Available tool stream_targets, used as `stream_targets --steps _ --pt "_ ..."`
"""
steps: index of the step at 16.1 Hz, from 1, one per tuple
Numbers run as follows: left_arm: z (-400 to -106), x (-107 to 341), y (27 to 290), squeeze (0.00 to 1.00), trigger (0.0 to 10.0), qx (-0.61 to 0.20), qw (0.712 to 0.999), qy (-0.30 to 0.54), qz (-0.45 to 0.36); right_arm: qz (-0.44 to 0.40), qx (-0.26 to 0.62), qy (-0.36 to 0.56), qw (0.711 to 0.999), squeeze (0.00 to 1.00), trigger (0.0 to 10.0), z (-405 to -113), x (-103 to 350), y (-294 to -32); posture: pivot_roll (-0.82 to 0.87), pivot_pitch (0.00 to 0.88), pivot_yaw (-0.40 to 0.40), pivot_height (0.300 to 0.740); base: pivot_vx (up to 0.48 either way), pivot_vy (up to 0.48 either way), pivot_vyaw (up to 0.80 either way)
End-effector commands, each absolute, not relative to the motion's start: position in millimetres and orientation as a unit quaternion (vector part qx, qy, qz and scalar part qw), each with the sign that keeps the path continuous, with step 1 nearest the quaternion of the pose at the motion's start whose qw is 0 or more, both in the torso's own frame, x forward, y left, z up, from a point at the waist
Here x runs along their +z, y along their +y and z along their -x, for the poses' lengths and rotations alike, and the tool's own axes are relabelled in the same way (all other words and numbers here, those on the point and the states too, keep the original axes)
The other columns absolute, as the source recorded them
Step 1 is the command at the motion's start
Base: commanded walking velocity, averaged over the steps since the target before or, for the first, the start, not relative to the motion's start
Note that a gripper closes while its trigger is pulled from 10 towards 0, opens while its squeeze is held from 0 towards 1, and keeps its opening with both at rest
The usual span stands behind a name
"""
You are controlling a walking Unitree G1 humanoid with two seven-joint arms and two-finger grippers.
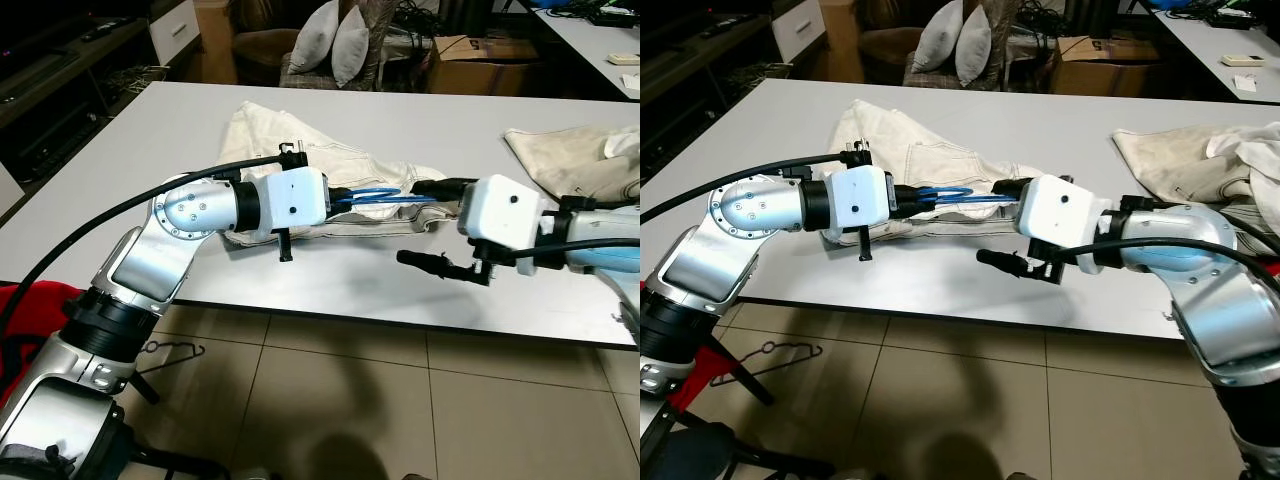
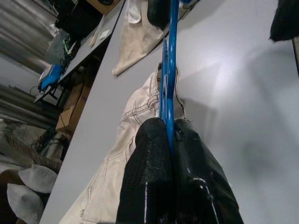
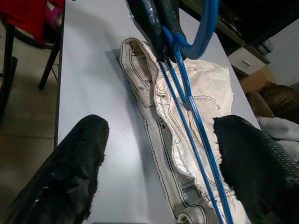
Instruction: Hang hanger
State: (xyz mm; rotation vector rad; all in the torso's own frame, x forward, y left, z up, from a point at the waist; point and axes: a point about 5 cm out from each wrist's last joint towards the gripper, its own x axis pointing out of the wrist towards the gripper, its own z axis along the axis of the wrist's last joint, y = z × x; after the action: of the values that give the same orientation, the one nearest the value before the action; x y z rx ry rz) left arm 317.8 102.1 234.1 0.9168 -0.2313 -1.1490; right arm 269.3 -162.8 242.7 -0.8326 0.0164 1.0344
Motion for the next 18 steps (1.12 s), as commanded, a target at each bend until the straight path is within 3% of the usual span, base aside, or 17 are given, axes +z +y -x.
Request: stream_targets --steps 1,2,8,18 --pt "-318 241 99 0.00 10.0 -0.521 0.728 -0.117 -0.429 0.395 0.476 0.000 0.785 0.00 0.7 -272 246 -160 -0.07 0.000 0.043 0.740 0.000 0.000 0.00" --pt "-318 241 98 0.00 10.0 -0.523 0.726 -0.119 -0.430 0.396 0.475 0.000 0.785 0.00 0.0 -273 246 -159 -0.07 0.000 0.044 0.740 0.000 0.000 0.00" --pt "-314 247 91 0.00 10.0 -0.541 0.698 -0.131 -0.450 0.402 0.489 0.011 0.774 0.00 0.0 -279 244 -155 -0.06 0.000 0.044 0.740 0.000 0.000 0.00" --pt "-308 250 85 0.00 10.0 -0.560 0.679 -0.139 -0.454 0.410 0.481 0.013 0.775 0.00 0.0 -290 245 -153 -0.06 0.000 0.040 0.740 0.000 0.000 0.00"
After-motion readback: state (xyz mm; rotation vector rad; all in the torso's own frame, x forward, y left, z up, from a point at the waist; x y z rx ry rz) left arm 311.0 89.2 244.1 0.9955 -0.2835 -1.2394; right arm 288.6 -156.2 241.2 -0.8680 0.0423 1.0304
